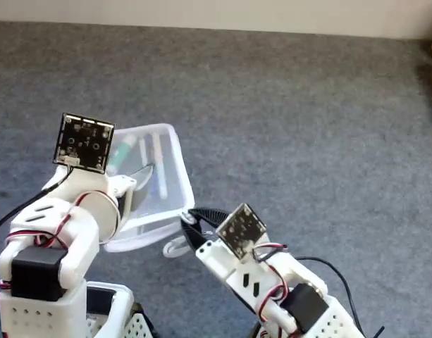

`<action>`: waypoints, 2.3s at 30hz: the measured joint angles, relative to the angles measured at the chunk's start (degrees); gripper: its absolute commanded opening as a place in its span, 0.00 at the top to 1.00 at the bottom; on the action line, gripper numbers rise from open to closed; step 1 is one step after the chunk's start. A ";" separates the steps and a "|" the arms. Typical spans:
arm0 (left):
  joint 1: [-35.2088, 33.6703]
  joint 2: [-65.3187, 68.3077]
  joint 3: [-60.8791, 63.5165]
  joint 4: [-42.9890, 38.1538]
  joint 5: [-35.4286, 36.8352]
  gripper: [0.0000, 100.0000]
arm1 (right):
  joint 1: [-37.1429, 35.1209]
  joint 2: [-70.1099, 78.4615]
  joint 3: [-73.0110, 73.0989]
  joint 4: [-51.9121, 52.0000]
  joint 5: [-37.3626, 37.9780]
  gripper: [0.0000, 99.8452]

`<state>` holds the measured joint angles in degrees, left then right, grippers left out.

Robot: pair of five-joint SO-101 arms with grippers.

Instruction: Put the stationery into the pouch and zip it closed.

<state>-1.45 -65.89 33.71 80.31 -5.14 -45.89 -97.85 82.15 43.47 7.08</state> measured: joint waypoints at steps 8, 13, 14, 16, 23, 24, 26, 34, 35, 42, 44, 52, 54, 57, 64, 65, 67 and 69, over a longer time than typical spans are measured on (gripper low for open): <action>-1.85 -0.44 0.00 11.25 -8.00 0.75 | 2.55 20.22 -7.65 -2.29 -3.43 1.00; -2.02 -0.44 3.96 11.78 -9.32 0.75 | 2.55 35.96 -17.05 -2.37 -3.78 1.00; -3.43 -0.35 5.19 11.25 -9.32 0.75 | 2.73 38.86 -18.81 -2.37 -3.78 1.00; -7.21 0.09 6.77 8.97 -9.32 0.75 | 3.69 44.57 -21.89 -2.37 -3.78 1.00; -20.40 0.18 14.33 1.23 -6.59 0.75 | 6.24 62.51 -30.07 -2.37 -3.78 0.97; -21.45 0.18 15.65 0.00 -5.54 0.75 | 6.24 64.35 -30.95 -2.29 -3.78 0.94; -22.77 0.26 18.29 -2.64 -3.16 0.75 | 6.24 67.52 -33.14 -0.44 -4.22 0.89; -23.21 0.26 26.46 -10.73 6.86 0.75 | 6.24 71.56 -43.25 13.54 -12.22 0.87; -23.30 0.26 27.16 -11.25 7.21 0.75 | 6.24 71.82 -43.69 13.89 -12.31 0.87; -23.65 0.26 30.77 -14.07 7.56 0.75 | 6.15 76.40 -44.13 14.86 -12.66 0.87; -23.65 0.26 31.03 -14.15 7.56 0.75 | 6.24 78.68 -44.22 14.86 -12.66 0.87; -23.65 0.26 32.00 -14.24 7.56 0.75 | 6.42 82.73 -44.31 16.44 -12.66 0.87; -23.65 0.26 32.00 -14.24 7.56 0.75 | 6.42 82.73 -44.48 18.90 -12.66 0.87; -23.65 0.26 32.00 -14.24 7.56 0.75 | 6.59 83.08 -44.57 20.13 -12.66 0.87; -23.65 0.26 32.62 -14.24 7.56 0.75 | 8.88 83.25 -44.57 20.66 -12.66 0.87; -23.65 0.26 33.05 -14.24 7.56 0.75 | 9.05 83.25 -44.57 20.84 -12.66 0.87; -23.65 0.26 33.23 -14.24 7.56 0.75 | 9.32 83.25 -44.57 21.10 -12.66 0.87; -23.65 0.26 33.23 -14.24 7.56 0.75 | 9.32 83.25 -44.57 22.68 -12.66 0.87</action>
<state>-25.10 -65.63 66.95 66.07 2.42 -36.57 -14.59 37.58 66.15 -5.58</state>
